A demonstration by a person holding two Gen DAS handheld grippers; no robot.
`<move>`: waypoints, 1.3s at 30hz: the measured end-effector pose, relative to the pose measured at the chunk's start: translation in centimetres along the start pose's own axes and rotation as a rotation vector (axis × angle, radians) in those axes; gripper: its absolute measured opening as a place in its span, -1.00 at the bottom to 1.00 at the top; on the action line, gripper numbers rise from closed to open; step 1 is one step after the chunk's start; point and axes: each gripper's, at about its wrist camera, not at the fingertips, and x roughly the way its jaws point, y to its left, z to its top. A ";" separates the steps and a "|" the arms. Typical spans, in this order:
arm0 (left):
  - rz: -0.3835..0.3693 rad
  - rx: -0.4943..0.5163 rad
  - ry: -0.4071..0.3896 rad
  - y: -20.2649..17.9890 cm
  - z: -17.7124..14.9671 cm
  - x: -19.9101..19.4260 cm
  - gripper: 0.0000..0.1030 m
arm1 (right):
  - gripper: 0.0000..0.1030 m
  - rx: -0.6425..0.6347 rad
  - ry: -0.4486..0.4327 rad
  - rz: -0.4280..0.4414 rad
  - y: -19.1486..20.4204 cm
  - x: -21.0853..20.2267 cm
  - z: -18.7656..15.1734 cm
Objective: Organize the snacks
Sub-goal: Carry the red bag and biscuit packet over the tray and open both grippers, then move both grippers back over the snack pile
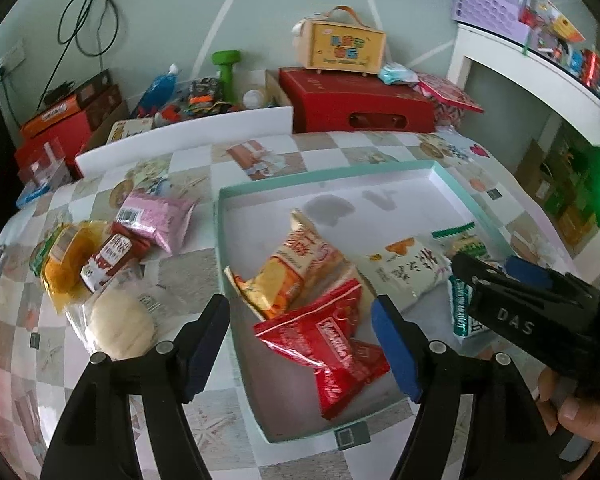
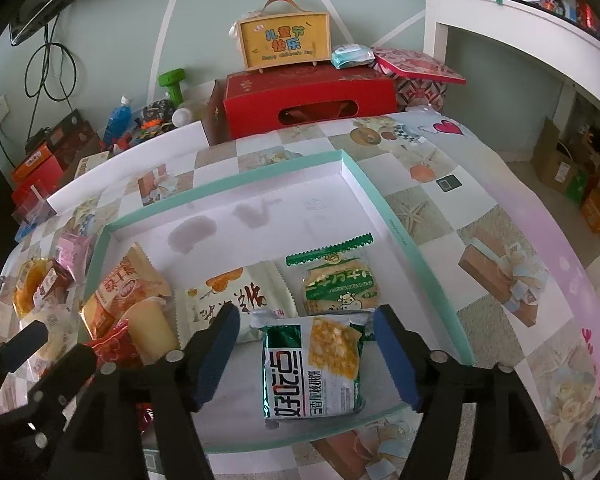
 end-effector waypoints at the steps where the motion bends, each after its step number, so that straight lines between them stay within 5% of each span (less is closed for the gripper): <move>1: 0.002 -0.009 0.001 0.2 0.0 0.1 0.44 | 0.51 0.000 0.001 -0.001 0.0 0.0 0.0; 18: 0.062 -0.179 0.015 5.6 -0.4 0.6 0.60 | 1.00 -0.046 0.000 0.002 1.9 0.3 -0.1; 23: 0.098 -0.246 0.011 7.6 -0.6 0.3 0.62 | 1.00 -0.070 -0.004 0.004 2.5 0.2 -0.1; 27: 0.115 -0.309 0.005 9.4 -0.8 0.0 0.89 | 1.00 -0.077 -0.005 0.006 2.9 0.3 -0.1; 39: 0.162 -0.452 -0.028 14.5 -1.7 -1.5 0.90 | 1.00 -0.094 -0.069 0.025 4.4 -0.3 0.0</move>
